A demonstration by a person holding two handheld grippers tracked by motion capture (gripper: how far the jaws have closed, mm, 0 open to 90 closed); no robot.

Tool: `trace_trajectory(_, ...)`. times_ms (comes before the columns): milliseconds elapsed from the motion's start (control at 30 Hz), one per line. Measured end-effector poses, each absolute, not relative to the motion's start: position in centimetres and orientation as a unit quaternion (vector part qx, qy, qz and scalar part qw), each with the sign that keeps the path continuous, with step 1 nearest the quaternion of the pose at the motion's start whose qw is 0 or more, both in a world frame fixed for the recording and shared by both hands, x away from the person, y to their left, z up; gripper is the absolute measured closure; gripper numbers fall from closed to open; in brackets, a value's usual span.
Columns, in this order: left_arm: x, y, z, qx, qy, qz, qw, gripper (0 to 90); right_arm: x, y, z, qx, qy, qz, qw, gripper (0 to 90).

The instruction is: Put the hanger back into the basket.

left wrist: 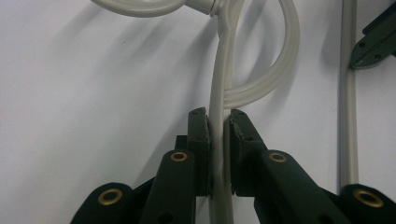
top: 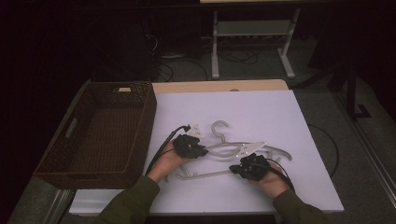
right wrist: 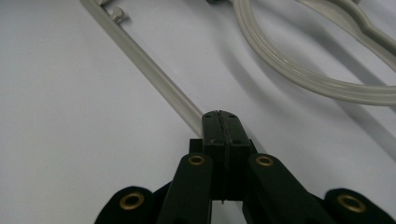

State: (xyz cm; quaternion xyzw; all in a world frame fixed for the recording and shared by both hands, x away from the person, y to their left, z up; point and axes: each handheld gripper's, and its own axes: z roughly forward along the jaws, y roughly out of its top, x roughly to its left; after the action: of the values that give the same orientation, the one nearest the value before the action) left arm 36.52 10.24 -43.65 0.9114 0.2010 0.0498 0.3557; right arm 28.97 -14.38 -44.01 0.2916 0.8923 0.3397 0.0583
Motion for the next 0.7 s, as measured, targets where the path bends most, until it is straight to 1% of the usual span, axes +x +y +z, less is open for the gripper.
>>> trace_trajectory(200, 36.6, 10.5, -43.5, 0.912, 0.200, 0.039, 0.356, 82.0, 29.0, -14.8, -43.7, 0.292, 0.889, 0.347, 0.061, 89.7)
trace_trajectory(433, 36.4, 10.5, -43.2, 0.912, 0.202, 0.038, 0.355, 82.2, 29.0, -15.9, -42.7, 0.302, 0.874, 0.375, 0.069, 88.6)
trace_trajectory(533, 36.3, 10.5, -42.8, 0.909, 0.206, 0.041, 0.361, 82.3, 28.8, -16.3, -42.1, 0.309, 0.862, 0.395, 0.073, 73.1)
trace_trajectory(600, 36.4, 10.6, -42.5, 0.907, 0.207, 0.043, 0.364, 82.3, 28.6, -16.6, -41.8, 0.315, 0.854, 0.405, 0.084, 58.7)
trace_trajectory(667, 36.4, 10.7, -42.2, 0.906, 0.211, 0.043, 0.365, 82.3, 28.4, -17.0, -41.6, 0.322, 0.850, 0.407, 0.090, 46.2)
trace_trajectory(700, 36.4, 10.6, -42.1, 0.902, 0.216, 0.045, 0.371, 82.4, 28.4, -17.2, -41.5, 0.319, 0.849, 0.410, 0.101, 41.1)
